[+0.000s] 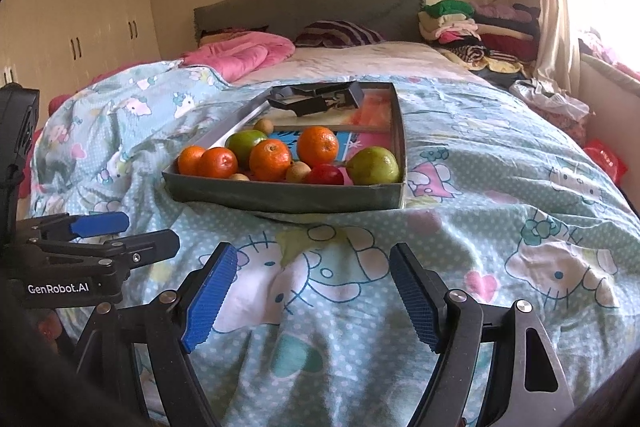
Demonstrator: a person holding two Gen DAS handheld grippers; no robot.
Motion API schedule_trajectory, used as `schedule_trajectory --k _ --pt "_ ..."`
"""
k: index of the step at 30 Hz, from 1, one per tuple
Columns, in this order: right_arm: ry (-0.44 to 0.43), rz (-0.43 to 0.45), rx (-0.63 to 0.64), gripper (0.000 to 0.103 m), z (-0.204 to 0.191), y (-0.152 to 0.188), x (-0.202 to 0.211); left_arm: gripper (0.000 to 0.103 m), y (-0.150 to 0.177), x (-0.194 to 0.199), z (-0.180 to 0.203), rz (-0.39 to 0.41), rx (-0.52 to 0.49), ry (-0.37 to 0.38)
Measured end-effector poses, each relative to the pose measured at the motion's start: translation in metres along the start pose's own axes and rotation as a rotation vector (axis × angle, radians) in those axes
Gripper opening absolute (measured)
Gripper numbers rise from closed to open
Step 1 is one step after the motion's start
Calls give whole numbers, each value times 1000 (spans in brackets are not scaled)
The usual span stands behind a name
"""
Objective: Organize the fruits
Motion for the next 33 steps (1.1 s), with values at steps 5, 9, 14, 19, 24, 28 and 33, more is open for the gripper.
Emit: schedule_trajectory --k 5,9,14,19,24,28,33 --pt "3 -2 -1 80 0 0 0 86 0 0 -1 -2 3 -4" --pt "5 -2 -9 80 2 -1 -1 86 0 0 -2 -1 3 -7" --pt "7 -3 -12 80 3 -1 -1 86 -1 0 -4 -3 5 -13" --pt "9 -5 -9 80 3 0 -1 86 -1 -1 -5 -7 6 -18" --pt "14 -6 -8 80 3 0 -1 86 -1 0 -5 -4 5 -20" --pt "22 -9 -5 80 3 0 -2 86 -1 0 -5 -4 6 -22" --pt "24 -9 -4 80 4 0 -3 86 -1 0 -7 -6 6 -23"
Point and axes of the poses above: each gripper's, at about its wrist camera, not at the fingertips, and x roughly against the way its jaws point, z to its right, y to its underside, the point moved 2 cm from there along -x, roughly the way its jaws point, and after that the axes turned 11 degrees about -x, right-handed, at the moved point
